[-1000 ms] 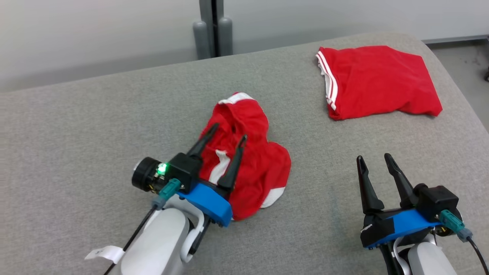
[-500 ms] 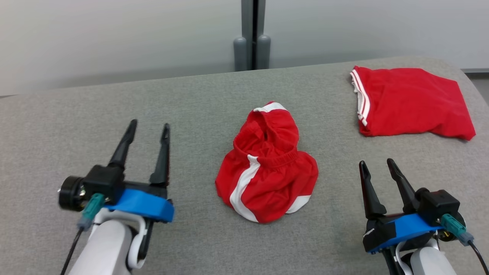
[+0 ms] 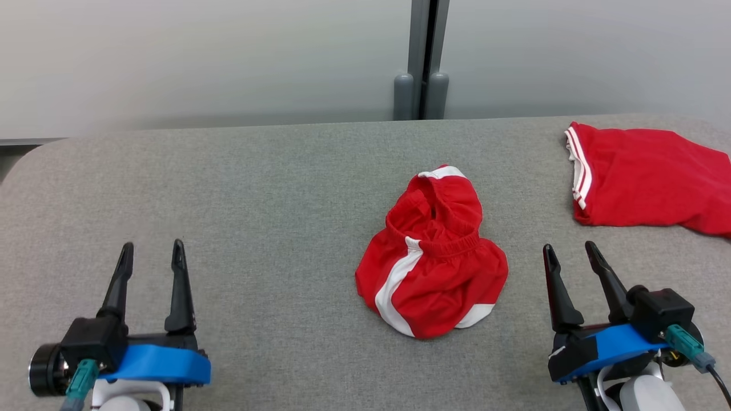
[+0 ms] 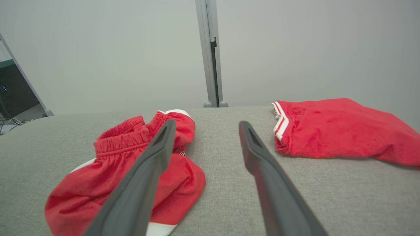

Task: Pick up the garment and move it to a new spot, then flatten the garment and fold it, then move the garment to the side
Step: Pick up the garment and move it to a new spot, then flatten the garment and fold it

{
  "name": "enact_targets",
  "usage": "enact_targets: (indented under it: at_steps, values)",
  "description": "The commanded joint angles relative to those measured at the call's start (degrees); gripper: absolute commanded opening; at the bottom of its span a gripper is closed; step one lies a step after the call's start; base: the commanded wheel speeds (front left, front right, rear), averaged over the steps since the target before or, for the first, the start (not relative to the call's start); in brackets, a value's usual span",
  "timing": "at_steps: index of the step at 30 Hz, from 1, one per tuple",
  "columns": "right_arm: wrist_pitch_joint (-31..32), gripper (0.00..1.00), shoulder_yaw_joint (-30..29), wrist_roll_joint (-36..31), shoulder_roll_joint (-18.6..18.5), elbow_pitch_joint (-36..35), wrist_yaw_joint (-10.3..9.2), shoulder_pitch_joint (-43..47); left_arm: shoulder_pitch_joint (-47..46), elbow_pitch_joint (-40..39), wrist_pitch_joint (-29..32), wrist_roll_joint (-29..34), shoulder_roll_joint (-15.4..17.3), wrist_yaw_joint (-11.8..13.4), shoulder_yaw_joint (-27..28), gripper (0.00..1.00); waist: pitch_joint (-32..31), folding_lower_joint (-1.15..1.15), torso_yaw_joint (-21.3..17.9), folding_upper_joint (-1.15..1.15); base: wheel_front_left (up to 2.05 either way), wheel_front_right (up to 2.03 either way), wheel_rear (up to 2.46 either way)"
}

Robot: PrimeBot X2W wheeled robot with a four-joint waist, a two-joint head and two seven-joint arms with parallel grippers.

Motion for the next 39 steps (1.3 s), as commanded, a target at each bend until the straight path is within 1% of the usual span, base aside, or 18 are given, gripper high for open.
enact_targets:
  at_steps: [1, 8, 16, 39]
  values:
    - [0.27, 1.00, -0.03, -0.26, -0.07, -0.17, 0.01, 0.92, 0.52, -0.24, -0.24, 0.16, -0.37, -0.12, 0.34, 1.00, -0.08, 0.00, 0.09, 0.00, 0.00, 0.00, 0.00]
    - [0.72, 1.00, -0.01, -0.25, -0.07, -0.79, 0.01, 1.99, 3.60, -0.71, -0.24, 1.62, -2.38, -0.86, 2.17, 1.00, -0.92, 0.00, 0.92, 0.00, 0.00, 0.00, 0.00]
    - [1.23, 1.00, -0.07, -0.26, -0.07, -1.50, 0.01, 2.46, 4.22, -0.11, -0.24, 3.08, -4.07, -2.26, 3.49, 1.00, -1.00, 0.00, 1.17, 0.00, 0.00, 0.00, 0.00]
    - [1.88, 1.00, -0.04, -0.24, -0.07, -1.45, 0.01, 2.90, 3.64, 1.35, -0.24, 6.16, -6.69, -5.14, 6.51, 1.00, -1.59, 0.00, 1.07, 0.00, 0.00, 0.00, 0.00]
